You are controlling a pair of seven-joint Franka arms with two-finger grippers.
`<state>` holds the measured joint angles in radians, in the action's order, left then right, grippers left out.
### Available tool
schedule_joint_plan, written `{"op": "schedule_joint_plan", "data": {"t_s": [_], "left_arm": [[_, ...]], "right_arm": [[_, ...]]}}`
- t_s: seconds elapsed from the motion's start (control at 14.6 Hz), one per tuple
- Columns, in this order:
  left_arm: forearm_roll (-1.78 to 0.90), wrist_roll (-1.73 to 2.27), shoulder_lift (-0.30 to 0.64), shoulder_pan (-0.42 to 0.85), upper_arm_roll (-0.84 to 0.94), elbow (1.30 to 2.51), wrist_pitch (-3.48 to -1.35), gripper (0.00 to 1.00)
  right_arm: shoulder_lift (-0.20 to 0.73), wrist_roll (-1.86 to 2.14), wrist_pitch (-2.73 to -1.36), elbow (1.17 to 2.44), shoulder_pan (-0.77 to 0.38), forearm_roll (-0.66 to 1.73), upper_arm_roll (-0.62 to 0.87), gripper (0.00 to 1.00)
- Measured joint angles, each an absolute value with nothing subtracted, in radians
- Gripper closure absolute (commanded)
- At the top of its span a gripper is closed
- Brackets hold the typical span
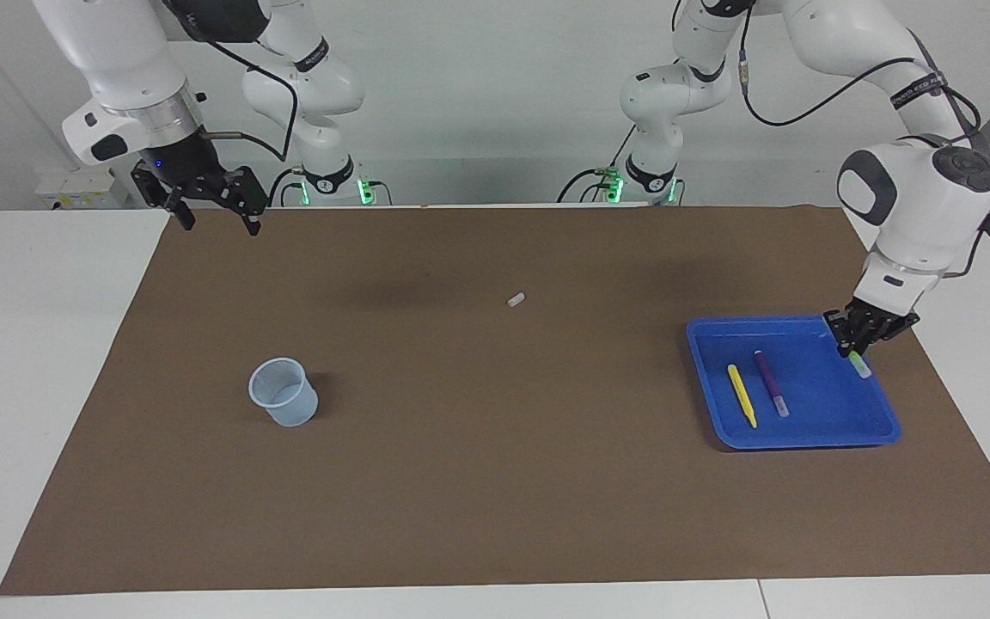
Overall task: Right arm passes pens to left for tray arrangement
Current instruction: 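Carry the green pen to the blue tray with the left gripper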
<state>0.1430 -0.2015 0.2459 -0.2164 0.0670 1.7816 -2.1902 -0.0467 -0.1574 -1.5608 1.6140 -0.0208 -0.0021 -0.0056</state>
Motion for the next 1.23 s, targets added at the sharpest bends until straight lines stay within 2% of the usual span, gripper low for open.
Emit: {"op": "schedule_joint_plan", "data": {"t_s": [0.21,0.62,1.23], "left_arm": [[0.195,-0.234,0.344,-0.228,0.067,1.713,-2.201,1.00],[0.230,-0.254,0.483,-0.241,0.066,1.711,-2.328,1.00],[0.230,-0.162,0.445,-0.282,0.073,1.834,-2.383,1.00]], "right_arm": [[-0.047,-0.157,-1.561,1.619,-0.021,-0.002,-0.009,0.00],[-0.047,-0.157,-1.561,1.619,-0.021,-0.001,-0.010,0.00],[-0.047,-0.157,-1.561,1.619,-0.021,-0.001,-0.010,0.00]]}}
